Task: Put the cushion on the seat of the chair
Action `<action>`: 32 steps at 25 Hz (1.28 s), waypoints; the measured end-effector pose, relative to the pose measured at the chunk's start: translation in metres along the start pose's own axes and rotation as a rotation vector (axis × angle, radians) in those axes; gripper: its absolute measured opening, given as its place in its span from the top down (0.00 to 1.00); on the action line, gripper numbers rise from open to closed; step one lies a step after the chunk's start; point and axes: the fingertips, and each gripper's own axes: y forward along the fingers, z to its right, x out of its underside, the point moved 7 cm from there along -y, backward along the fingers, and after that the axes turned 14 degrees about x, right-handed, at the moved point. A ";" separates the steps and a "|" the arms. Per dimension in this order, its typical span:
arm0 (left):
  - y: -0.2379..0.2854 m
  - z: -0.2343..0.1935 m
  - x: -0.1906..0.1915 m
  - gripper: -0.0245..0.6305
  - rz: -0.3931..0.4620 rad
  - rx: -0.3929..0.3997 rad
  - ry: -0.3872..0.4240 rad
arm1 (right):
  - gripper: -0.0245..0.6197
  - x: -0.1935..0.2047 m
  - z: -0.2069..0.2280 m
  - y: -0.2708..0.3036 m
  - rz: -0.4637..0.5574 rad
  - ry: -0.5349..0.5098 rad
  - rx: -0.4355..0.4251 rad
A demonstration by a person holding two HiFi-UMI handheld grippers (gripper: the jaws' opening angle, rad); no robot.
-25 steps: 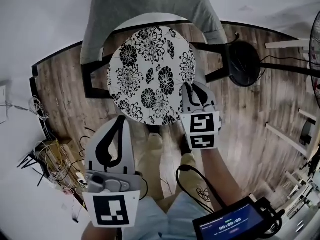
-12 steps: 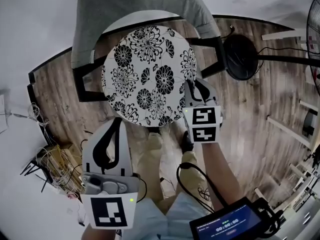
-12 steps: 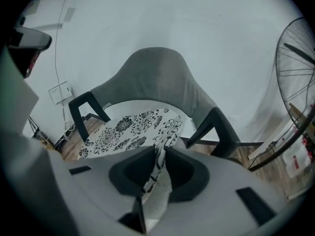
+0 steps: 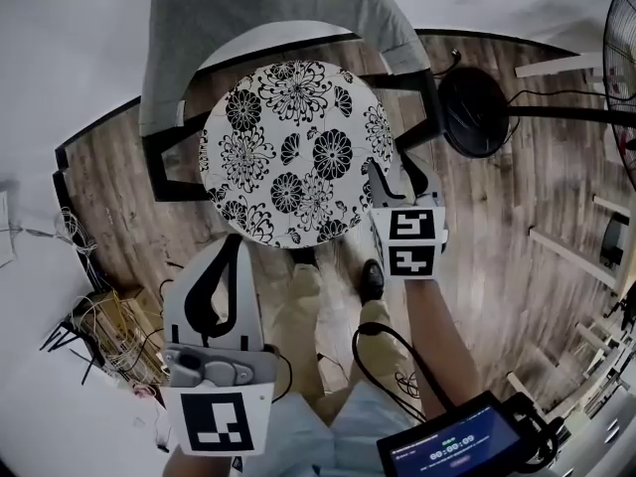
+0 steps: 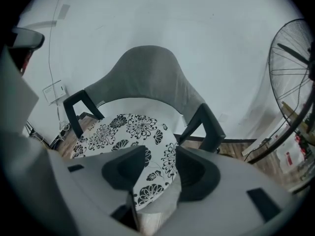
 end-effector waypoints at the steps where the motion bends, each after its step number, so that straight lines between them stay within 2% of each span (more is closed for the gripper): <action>1: -0.001 0.001 0.000 0.95 0.002 -0.001 -0.001 | 0.65 -0.001 0.000 -0.002 0.003 -0.002 -0.001; 10: -0.015 0.019 -0.015 0.95 0.039 -0.024 0.010 | 0.66 -0.014 0.002 -0.031 0.053 -0.017 -0.027; 14: -0.027 0.028 -0.025 0.95 0.063 -0.068 0.011 | 0.67 -0.030 0.008 -0.056 0.111 -0.019 -0.044; 18: -0.043 0.042 -0.049 0.95 0.130 -0.133 0.022 | 0.71 -0.056 0.020 -0.100 0.210 -0.007 -0.080; 22: -0.066 0.071 -0.076 0.95 0.211 -0.188 0.028 | 0.83 -0.078 0.035 -0.162 0.332 0.016 -0.127; 28: -0.106 0.135 -0.114 0.95 0.304 -0.244 0.056 | 0.93 -0.104 0.059 -0.275 0.530 0.020 -0.188; 32: -0.131 0.183 -0.138 0.95 0.370 -0.269 0.095 | 0.95 -0.104 0.082 -0.337 0.655 0.025 -0.204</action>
